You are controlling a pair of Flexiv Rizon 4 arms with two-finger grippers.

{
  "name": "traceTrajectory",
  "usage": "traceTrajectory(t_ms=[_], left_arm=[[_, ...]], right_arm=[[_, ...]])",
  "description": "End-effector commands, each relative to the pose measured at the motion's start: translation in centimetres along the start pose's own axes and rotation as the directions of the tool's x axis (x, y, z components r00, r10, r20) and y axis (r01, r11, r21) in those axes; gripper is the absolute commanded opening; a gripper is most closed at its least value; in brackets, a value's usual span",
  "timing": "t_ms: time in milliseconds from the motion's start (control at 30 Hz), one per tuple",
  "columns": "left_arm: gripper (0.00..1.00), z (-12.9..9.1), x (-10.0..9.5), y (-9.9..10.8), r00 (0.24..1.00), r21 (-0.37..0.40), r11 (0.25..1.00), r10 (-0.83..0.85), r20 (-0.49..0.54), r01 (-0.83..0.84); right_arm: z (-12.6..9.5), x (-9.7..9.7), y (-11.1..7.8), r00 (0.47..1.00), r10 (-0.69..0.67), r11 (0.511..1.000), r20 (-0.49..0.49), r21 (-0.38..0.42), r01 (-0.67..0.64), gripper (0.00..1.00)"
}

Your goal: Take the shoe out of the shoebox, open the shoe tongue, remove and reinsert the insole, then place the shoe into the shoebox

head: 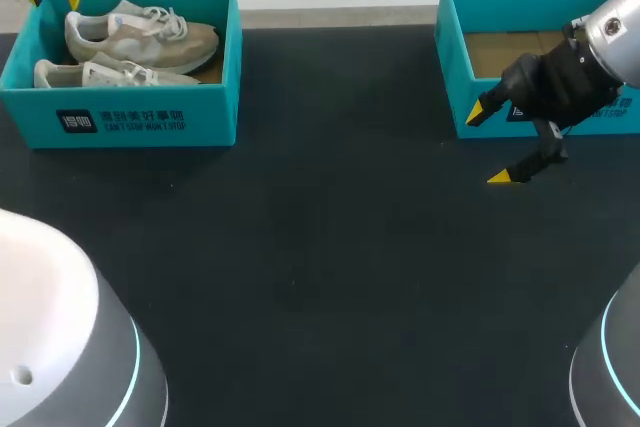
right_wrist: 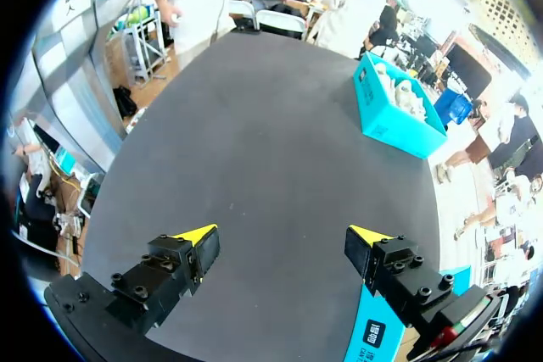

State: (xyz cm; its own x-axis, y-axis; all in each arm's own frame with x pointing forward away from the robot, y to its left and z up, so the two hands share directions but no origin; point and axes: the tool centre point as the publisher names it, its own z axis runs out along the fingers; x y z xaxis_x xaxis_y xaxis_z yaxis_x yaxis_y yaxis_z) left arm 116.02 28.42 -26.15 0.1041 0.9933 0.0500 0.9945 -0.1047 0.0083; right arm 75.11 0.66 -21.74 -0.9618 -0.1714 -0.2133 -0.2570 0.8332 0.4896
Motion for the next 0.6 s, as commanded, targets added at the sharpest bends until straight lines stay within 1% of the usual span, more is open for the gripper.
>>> traceTrajectory(t_ms=[33,67,133,267,400,600], left_arm=[[0.74,0.3,-0.6,-5.3,1.000,-0.143,0.990,0.018,-0.017,-0.020],[0.75,0.5,-0.6,-5.8,1.000,-0.144,0.989,0.021,-0.015,-0.023],[0.75,0.7,-0.6,-6.8,0.999,-0.144,0.989,0.030,-0.012,-0.032],[0.75,1.2,-0.4,-8.7,0.999,-0.180,0.983,0.034,-0.040,-0.041],[0.74,1.8,-0.4,-9.9,0.999,-0.167,0.985,0.036,-0.040,-0.042],[0.64,2.4,-0.5,-10.8,0.999,-0.152,0.988,0.027,-0.034,-0.032]], right_arm=[[0.1,0.0,0.0,1.000,0.000,1.000,0.000,0.002,0.000,1.00],[0.1,0.0,0.0,1.000,0.000,1.000,0.000,0.002,0.000,1.00],[0.1,0.0,0.0,1.000,0.000,1.000,0.000,0.002,0.000,1.00],[0.1,0.0,0.0,1.000,0.000,1.000,0.000,0.002,0.000,1.00],[0.1,0.0,0.0,1.000,0.000,1.000,0.000,0.002,0.000,1.00],[0.1,0.0,0.0,1.000,0.000,1.000,0.000,0.002,0.000,1.00]])
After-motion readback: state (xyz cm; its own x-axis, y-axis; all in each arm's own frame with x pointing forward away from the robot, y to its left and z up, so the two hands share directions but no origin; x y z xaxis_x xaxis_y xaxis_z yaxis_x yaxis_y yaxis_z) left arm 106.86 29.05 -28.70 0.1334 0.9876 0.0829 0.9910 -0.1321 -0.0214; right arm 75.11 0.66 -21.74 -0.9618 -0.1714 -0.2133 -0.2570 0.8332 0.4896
